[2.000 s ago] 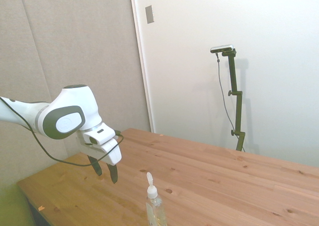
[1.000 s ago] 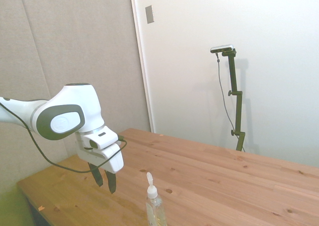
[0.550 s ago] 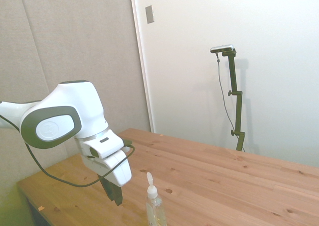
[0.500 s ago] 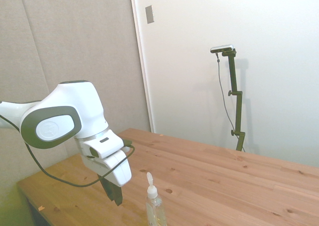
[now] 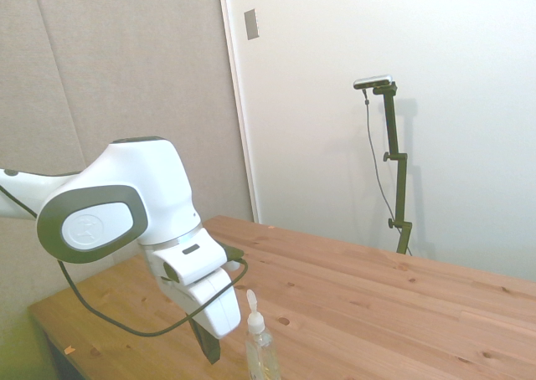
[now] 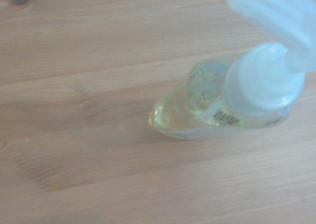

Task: Knock down the sanitizer

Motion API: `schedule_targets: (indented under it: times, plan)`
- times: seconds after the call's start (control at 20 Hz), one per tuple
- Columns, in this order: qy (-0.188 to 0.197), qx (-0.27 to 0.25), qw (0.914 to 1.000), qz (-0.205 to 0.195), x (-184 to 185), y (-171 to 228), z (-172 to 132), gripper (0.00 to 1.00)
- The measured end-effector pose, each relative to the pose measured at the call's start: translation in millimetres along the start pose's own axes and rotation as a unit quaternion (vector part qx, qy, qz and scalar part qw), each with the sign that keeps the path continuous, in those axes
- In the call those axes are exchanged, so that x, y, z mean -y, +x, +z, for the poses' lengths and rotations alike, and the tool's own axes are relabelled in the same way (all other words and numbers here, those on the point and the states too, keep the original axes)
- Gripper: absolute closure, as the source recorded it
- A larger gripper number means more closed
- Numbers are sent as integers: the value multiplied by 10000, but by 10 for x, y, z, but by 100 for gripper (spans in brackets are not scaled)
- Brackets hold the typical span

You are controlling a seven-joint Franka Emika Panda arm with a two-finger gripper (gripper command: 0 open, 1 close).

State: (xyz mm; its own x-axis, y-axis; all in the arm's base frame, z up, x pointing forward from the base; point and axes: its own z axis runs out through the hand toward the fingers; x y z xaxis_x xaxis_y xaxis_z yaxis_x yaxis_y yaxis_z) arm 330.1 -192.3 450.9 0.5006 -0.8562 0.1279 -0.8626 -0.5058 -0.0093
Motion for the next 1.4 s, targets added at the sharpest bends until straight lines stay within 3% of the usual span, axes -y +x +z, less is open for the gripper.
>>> schedule_targets:
  times: [0.5,1.4]
  plan:
    - [-81,-4,9999,118,266,482,173,100]
    - [437,-199,9957,791,1119,1089,365,100]
